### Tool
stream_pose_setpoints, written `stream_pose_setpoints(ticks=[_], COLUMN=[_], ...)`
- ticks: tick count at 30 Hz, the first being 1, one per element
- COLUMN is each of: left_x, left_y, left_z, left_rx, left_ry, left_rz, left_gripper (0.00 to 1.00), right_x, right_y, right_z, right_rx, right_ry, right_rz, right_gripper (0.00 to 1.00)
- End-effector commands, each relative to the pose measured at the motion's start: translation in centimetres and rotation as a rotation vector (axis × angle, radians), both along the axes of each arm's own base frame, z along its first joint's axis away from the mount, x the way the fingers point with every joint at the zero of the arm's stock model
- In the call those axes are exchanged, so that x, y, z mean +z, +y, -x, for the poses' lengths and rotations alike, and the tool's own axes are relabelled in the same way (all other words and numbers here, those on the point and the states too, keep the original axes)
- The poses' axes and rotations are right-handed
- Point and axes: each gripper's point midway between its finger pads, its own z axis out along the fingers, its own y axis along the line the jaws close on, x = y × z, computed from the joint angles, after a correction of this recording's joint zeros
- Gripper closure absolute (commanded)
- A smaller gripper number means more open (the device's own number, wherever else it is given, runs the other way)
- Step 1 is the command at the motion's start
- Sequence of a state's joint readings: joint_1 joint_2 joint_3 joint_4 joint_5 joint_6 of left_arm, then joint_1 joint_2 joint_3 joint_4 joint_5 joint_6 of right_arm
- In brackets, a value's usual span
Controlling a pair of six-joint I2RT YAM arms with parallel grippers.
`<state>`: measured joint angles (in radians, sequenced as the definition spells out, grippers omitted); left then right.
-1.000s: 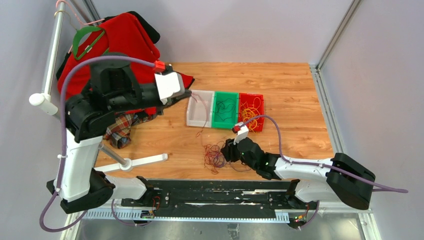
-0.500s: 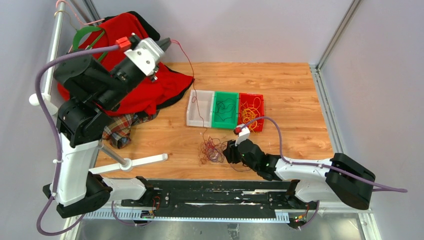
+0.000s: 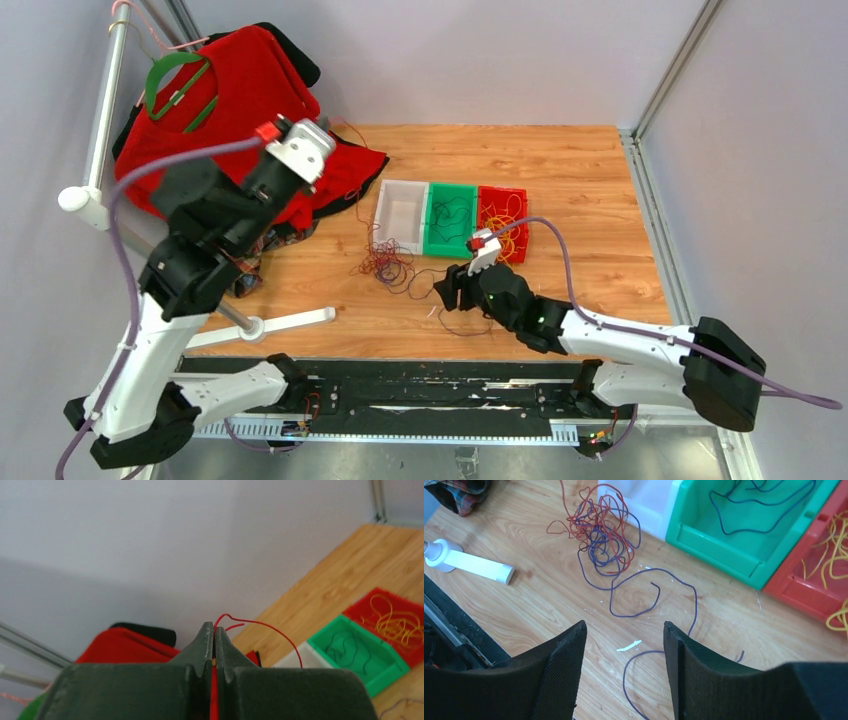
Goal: Untangle the cables
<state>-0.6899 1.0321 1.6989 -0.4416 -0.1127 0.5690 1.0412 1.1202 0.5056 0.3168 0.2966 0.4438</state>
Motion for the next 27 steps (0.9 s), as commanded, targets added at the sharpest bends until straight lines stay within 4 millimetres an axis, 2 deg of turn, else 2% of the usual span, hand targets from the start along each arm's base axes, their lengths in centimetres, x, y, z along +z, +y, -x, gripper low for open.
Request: stream_pose_setpoints(ticks=[1, 4, 10, 15, 17, 19, 21, 24, 27], left_x=[-8.8, -12.4, -16.9, -22.5, -24.4, -27.1, -29.6, -33.5, -36.4], left_y=[2.0, 3.9, 7.3, 10.3, 11.4, 12.4, 13.6, 14.6, 15.3], left_z=[-1.6, -1.8, -1.8, -1.9, -1.8, -2.0, -2.2, -2.7, -3.5], left_rx=[0.152, 0.249, 0.398, 0.493, 0.515, 0.541, 0.563, 0.560, 0.557], left_ry=[0.129, 0.171, 0.253, 0.369, 0.389, 0.427, 0.478, 0.567, 0.621], left_rz=[-0.114, -0.161, -0.211, -0.285, -0.295, -0.325, -0.341, -0.366, -0.400], left_gripper=[0.99, 0.99, 0.99, 0.98, 0.99, 0.99, 0.99, 0.99, 0.99], right_x=[0.5, -0.1, -3.9, -6.6, -7.3, -7.9, -8.5, -8.3, -8.3], right_y=[1.0, 2.9, 7.1, 9.0, 9.2, 8.8, 7.5, 5.0, 2.1], right_z=[-0.8, -1.4, -2.7, -4.2, -4.6, -4.9, -4.9, -4.6, -3.7], right_rx=[0.029, 0.063, 0.132, 0.130, 0.124, 0.105, 0.083, 0.042, 0.010], right_ry=[-0.021, -0.006, 0.057, 0.083, 0.091, 0.102, 0.110, 0.115, 0.105], right_rz=[0.040, 0.063, 0.132, 0.178, 0.189, 0.193, 0.190, 0.180, 0.211], right_gripper=[0.41, 0.40, 0.40, 0.42, 0.47, 0.58, 0.71, 0.98, 0.99])
